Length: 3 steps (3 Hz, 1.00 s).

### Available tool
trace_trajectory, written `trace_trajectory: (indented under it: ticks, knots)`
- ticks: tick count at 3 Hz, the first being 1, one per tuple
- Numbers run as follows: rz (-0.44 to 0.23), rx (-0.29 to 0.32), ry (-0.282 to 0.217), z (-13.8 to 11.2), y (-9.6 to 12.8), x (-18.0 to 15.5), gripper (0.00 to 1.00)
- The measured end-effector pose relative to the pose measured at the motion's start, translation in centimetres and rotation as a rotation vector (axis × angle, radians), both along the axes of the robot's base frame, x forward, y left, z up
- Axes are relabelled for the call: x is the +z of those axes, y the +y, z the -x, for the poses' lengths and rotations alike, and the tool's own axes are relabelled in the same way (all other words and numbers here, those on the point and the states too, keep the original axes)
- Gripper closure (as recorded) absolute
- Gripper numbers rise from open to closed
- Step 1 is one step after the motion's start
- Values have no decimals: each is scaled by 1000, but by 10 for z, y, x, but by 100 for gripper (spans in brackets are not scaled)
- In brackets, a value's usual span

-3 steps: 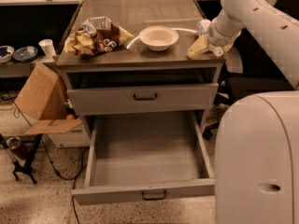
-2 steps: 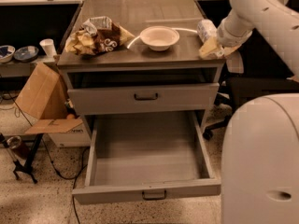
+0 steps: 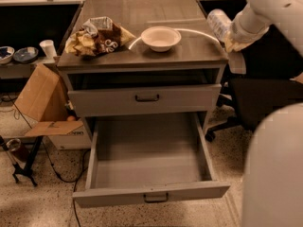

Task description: Place blue plastic bottle into middle drawer

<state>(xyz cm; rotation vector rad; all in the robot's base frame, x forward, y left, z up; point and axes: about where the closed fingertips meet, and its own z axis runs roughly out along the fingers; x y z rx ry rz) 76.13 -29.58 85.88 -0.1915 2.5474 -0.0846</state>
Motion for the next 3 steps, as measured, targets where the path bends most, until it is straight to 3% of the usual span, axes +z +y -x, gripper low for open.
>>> trace_trajectory:
  ticks: [1, 2, 3]
  knots:
    - [35, -19, -90, 41, -18, 39, 100]
    - [62, -18, -138, 84, -28, 55, 100]
    - [33, 54, -205, 114, -20, 69, 100]
